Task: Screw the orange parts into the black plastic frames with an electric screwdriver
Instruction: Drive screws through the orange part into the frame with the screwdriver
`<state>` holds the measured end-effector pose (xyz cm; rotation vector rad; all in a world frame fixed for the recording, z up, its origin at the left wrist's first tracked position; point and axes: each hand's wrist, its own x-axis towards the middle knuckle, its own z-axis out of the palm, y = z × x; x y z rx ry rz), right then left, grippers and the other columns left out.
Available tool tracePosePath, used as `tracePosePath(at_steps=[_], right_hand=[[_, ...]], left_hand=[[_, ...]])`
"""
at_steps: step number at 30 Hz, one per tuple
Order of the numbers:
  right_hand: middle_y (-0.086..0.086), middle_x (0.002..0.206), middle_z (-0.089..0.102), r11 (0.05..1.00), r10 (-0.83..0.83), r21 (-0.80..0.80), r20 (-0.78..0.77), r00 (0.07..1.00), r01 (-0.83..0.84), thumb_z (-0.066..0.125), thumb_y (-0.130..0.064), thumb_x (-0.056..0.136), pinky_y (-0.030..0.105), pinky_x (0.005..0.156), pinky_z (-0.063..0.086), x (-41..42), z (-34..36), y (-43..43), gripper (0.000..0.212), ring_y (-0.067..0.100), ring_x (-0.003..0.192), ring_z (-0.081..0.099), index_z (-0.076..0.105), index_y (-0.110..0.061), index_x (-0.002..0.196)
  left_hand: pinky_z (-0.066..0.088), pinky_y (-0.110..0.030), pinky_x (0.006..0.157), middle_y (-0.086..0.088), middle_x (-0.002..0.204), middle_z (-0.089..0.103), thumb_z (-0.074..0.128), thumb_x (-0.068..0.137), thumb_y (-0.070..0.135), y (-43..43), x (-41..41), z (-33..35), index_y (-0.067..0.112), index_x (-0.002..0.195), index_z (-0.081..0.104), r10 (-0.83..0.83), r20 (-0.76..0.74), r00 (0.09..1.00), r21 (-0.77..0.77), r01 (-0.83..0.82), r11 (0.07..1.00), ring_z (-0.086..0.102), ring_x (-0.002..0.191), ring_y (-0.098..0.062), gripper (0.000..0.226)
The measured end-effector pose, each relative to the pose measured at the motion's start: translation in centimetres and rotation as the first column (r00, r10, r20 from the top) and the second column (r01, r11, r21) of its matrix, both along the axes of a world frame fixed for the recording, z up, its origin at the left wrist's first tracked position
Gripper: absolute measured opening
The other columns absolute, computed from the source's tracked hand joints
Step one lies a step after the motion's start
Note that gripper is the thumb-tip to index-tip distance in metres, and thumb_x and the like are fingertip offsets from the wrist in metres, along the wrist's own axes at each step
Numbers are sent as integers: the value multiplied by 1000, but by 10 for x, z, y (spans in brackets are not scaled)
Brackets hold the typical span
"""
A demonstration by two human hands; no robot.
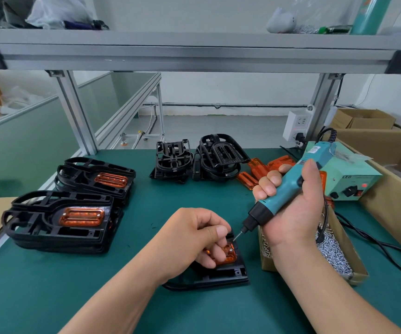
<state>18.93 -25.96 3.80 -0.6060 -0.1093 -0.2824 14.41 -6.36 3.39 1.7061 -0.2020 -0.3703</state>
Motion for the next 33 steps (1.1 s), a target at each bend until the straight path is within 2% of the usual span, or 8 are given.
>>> tracePosePath(at_steps=[2,7,14,17,20,22,33], right_hand=[[2,75,46,1000,-10,8,-4,1000,10,58,-52,102,27,57,40,1,0,-1,38,15,60,43,57,-16,90],[2,75,46,999,-26,23,-9,1000,26,56,-52,102,27,58,39,1,1,-3,38,15,60,43,56,-16,90],[2,75,46,1000,-26,15,-16,1000,27,56,-52,103,27,58,39,-1,2,-1,38,15,60,44,56,-16,90],[2,75,46,999,-32,11,-17,999,32,56,-53,103,27,58,39,-1,2,-1,39,15,61,43,57,-16,90],[2,75,47,999,-33,17,-16,999,33,56,-53,103,27,58,40,-1,2,-1,39,15,61,44,57,-16,90],[2,75,47,999,-34,22,-12,999,35,56,-53,103,27,58,40,-1,2,-1,39,15,61,44,57,-16,90],[1,76,48,999,-30,31,-9,1000,30,57,-53,103,27,58,42,-1,2,-3,39,14,61,45,57,-16,90]], left_hand=[[58,-28,55,-3,78,72,64,101,11,-2,-1,-1,13,93,75,-8,18,1000,28,8,1000,71,68,-17,14],[58,-27,57,-6,76,72,69,100,18,-7,-4,-3,18,80,74,-26,-13,1000,-18,26,1000,70,67,-16,20],[45,-21,45,1,69,68,71,99,23,-9,-5,-1,26,73,71,14,29,999,19,-14,1000,60,55,-11,26],[51,-22,51,-2,73,69,70,99,17,-9,-4,-1,18,82,73,22,11,1000,-27,-22,999,64,60,-13,18],[62,-29,66,-10,85,76,64,101,3,-9,-4,-3,5,100,74,7,-77,997,-130,-17,991,77,79,-21,10],[64,-31,72,-14,93,78,63,101,-1,-9,-5,-3,2,104,72,-10,-108,994,-163,-8,987,79,88,-28,10],[65,-32,71,-21,99,78,66,98,-2,-10,-5,-1,-2,107,68,-19,-184,983,-222,-22,975,79,94,-34,10]])
